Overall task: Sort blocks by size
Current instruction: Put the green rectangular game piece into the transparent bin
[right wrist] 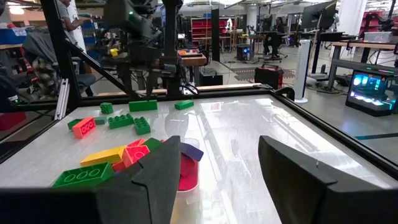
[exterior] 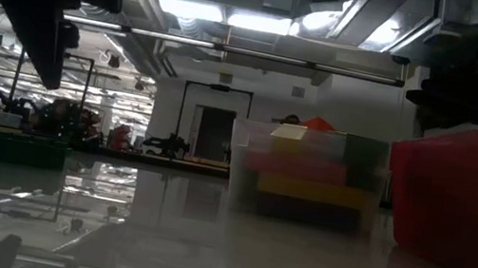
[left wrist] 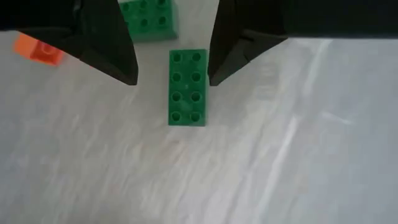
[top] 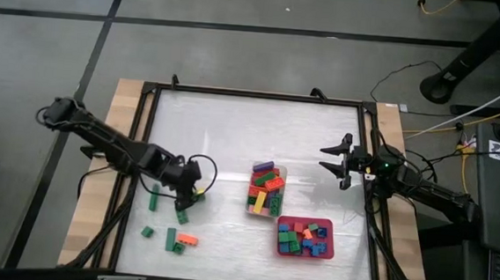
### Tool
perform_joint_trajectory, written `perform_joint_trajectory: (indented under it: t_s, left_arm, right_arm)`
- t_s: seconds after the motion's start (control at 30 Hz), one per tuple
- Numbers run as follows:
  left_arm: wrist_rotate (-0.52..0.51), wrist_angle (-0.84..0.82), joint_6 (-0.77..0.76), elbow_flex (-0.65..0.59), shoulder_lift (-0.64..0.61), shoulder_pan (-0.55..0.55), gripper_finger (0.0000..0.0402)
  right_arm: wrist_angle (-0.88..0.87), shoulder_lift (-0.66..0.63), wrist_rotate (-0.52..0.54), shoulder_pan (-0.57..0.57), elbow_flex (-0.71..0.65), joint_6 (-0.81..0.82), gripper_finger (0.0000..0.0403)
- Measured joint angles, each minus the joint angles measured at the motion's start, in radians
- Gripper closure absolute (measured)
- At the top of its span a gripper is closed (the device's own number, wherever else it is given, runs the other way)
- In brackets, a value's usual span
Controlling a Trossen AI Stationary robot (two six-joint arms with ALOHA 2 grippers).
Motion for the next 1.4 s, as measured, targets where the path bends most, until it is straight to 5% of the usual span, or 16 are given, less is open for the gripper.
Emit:
perform_joint_trajectory:
  t_s: [0.3, 1.27, 1.4]
  left_arm:
    - [-0.232, 0.006, -0.004, 0.0, 0.054, -0.116, 0.022]
    - [-0.232, 0.135, -0.038, -0.004, 0.351, -0.154, 0.022]
    - [-0.23, 0.143, -0.058, -0.003, 0.358, -0.147, 0.0246]
  right_arm:
    - [0.0, 0.0, 0.0, 0.0, 0.0, 0.0, 0.0189]
    - [-0.001, 0.0, 0.0, 0.0, 0.0, 0.0, 0.0189]
    - [-0.001, 0.0, 0.0, 0.0, 0.0, 0.0, 0.0189]
